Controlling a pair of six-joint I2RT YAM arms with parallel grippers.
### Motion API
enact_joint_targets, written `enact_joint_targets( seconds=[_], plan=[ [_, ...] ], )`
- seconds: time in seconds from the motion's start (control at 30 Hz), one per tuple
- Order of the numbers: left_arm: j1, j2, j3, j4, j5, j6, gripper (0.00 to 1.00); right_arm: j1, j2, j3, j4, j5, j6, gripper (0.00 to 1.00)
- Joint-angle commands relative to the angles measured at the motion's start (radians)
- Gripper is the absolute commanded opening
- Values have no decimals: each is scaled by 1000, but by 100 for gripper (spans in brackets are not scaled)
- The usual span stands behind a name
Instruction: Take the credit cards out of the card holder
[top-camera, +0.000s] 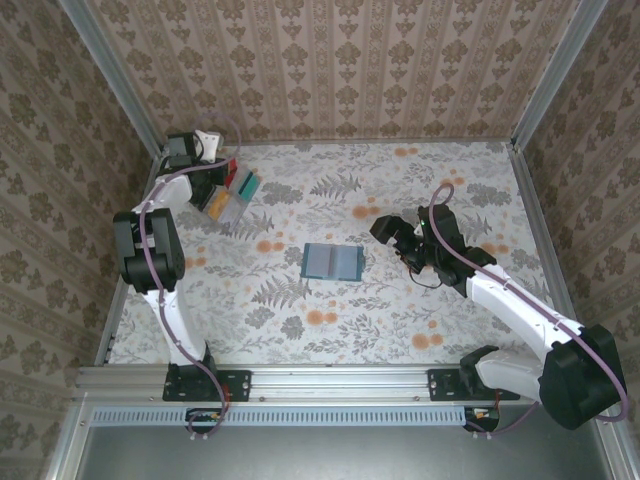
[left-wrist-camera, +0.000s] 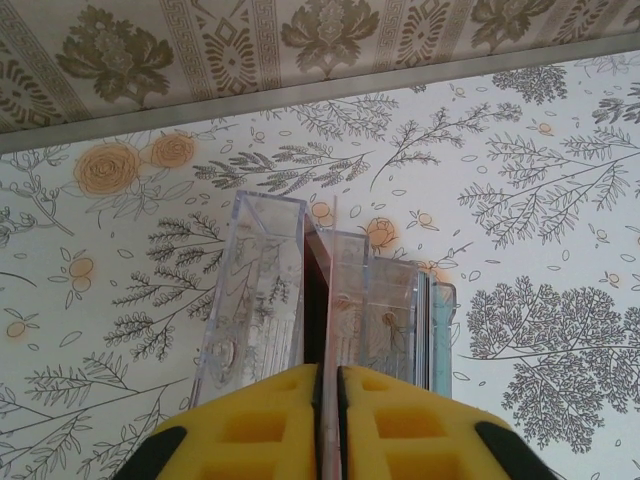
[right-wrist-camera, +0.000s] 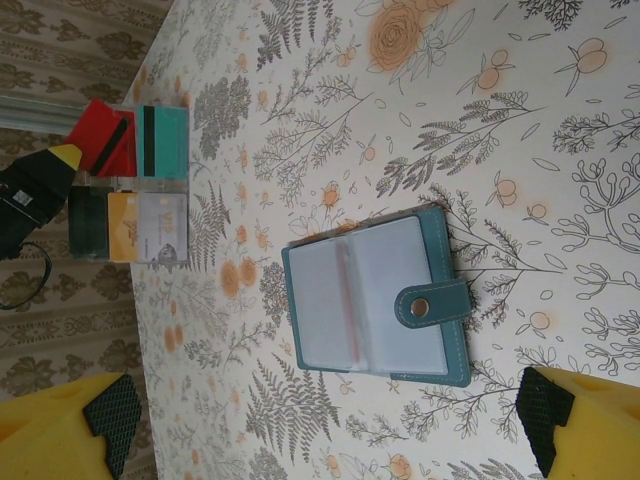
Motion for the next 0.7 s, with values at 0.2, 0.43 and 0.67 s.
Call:
enact_joint_targets(
  seconds=[0.2,0.43,0.67],
  plan=[
    [12,15,43,-84,-16,31,23,9,11,28,24,-19,15,100],
    [10,-76,67,-114,-11,-72,36,10,10,40,16,-18,-3,100],
    [-13,-225,31,-208,-103,-227,62,54,54,121,-79,41,-88,100]
  ],
)
